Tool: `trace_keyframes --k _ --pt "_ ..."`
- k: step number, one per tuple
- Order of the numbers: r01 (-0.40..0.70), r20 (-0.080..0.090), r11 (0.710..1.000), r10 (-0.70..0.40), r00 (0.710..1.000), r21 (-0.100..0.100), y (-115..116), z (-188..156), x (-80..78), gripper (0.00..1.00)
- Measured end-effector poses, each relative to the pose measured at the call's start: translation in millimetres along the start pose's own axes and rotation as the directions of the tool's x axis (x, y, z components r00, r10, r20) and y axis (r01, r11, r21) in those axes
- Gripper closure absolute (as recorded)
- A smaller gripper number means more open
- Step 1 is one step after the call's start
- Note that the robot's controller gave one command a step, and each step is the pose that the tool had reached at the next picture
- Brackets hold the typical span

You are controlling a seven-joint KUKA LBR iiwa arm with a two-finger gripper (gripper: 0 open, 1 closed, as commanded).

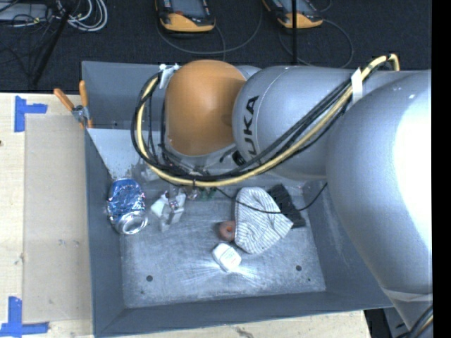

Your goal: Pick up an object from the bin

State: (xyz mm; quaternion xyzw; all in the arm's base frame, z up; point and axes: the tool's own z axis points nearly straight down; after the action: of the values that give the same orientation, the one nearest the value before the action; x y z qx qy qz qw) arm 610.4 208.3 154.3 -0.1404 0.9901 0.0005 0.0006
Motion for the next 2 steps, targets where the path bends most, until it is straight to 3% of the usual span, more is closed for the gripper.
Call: trace_keyframes --k 1,2 --pt "-0.113 0.001 0.994 0.113 0.994 -0.001 23.4 77.3 -7.2 1.00" --pt "-0.114 0.001 0.993 0.114 0.993 -0.002 23.3 77.4 -7.2 1.00"
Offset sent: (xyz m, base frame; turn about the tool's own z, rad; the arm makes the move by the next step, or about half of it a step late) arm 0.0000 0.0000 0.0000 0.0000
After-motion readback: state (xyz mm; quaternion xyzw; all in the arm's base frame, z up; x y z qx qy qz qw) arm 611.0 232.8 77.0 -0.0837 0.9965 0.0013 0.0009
